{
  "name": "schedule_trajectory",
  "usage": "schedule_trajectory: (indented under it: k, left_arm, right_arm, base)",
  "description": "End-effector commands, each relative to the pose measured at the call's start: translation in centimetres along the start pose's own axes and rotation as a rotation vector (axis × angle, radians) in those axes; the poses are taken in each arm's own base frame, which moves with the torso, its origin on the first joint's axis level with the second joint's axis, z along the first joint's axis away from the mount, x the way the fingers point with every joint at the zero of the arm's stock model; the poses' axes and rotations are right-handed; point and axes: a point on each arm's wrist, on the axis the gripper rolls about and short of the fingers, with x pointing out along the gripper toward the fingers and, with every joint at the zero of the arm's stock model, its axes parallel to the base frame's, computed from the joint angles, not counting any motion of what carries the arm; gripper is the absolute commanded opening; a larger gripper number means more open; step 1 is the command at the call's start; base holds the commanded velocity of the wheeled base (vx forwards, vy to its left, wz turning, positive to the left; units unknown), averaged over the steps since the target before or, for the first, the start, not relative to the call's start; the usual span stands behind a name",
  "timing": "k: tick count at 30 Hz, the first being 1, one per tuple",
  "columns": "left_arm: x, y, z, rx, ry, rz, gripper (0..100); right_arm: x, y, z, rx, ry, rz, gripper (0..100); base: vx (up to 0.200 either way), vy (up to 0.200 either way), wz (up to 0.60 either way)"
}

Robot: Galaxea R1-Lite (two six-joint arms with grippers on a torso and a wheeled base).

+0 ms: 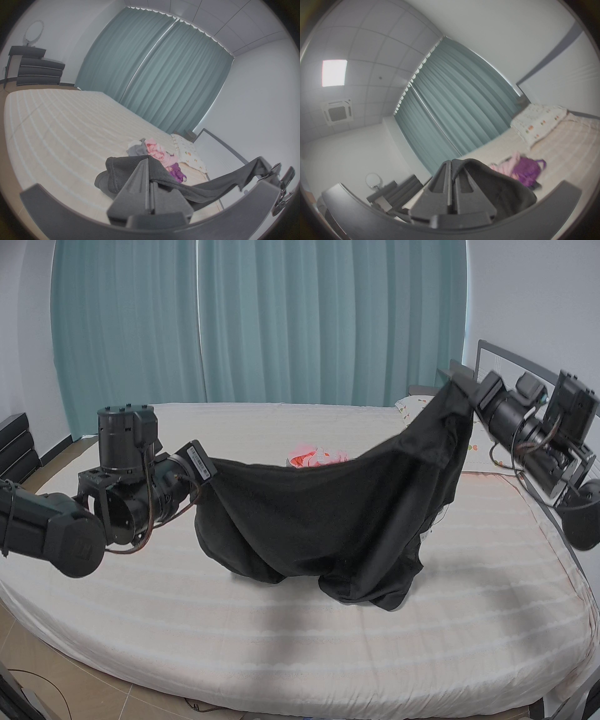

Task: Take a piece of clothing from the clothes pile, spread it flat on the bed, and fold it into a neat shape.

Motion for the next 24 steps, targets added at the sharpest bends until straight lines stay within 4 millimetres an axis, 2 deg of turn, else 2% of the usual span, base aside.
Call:
schedule_trajectory:
  k: [1,5,10,19,24]
  left_arm:
    - [-2.6,1.9,-3.9,-0.021,0.134,0.049,0]
    - [-2.8,2.5,-4.5,-0.073,0.159,0.066,0]
    - [-3.1,3.1,-5.4,-0.066,0.190,0.088,0]
    - [-3.4,3.0,-6.2,-0.053,0.218,0.085,0]
    - [-3.5,2.8,-6.5,-0.052,0.228,0.080,0]
  right_arm:
    - [-2.7,-4.7,-7.5,-0.003,0.271,-0.172,0]
    - [-3.1,-5.4,-9.4,-0.006,0.321,-0.190,0]
    - [-3.0,-5.5,-10.2,-0.005,0.315,-0.180,0]
    - [-3.4,-5.4,-10.1,0.019,0.312,-0.185,0]
    - [-4.0,-5.3,-9.8,0.024,0.312,-0.187,0]
  base:
    - [0.000,0.000,0.00]
    - [0.000,0.000,0.00]
    - [0.000,0.000,0.00]
    - [0.000,0.000,0.00]
    - [-0.200,0.000,0.00]
